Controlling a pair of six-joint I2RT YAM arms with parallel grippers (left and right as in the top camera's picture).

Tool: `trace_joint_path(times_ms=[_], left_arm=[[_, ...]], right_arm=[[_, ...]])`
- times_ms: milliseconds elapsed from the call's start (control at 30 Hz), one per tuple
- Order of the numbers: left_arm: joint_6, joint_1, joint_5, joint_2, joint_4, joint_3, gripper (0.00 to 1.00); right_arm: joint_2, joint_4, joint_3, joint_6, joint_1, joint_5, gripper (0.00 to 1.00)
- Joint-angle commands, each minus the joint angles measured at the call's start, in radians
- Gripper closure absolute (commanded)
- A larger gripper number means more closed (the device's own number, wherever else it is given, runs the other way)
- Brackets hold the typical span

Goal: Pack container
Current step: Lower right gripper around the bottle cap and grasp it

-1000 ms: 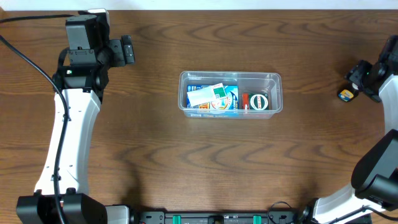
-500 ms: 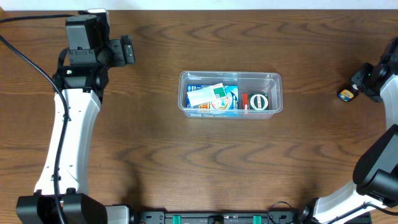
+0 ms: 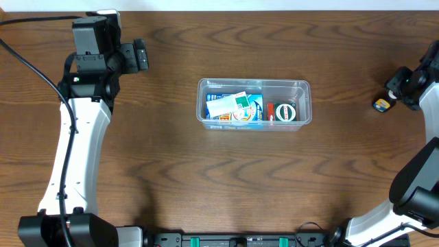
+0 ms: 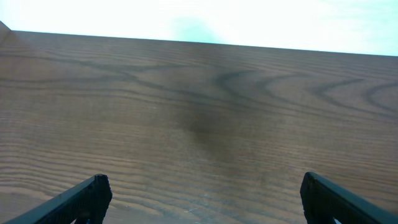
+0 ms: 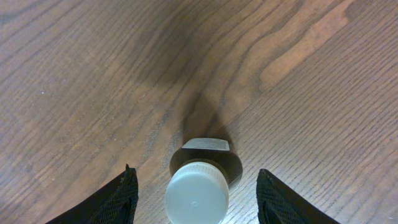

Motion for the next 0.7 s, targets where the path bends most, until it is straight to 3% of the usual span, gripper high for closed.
trace_joint_path(times_ms=[0, 533, 667], left_arm=[[-0.012, 0.003, -0.015, -0.001, 0.001, 0.009, 0.02], [-0.012, 0.003, -0.015, -0.001, 0.001, 0.009, 0.02], [-0.013, 0.003, -0.015, -0.001, 0.001, 0.009, 0.02]], right_arm=[[0.010, 0.003, 0.005, 0.014, -0.003, -0.008, 0.41], [0.071, -0.001, 0.005, 0.018, -0.002, -0.008, 0.39], [0.072, 0.000, 0.005, 0.018, -0.002, -0.008, 0.43]])
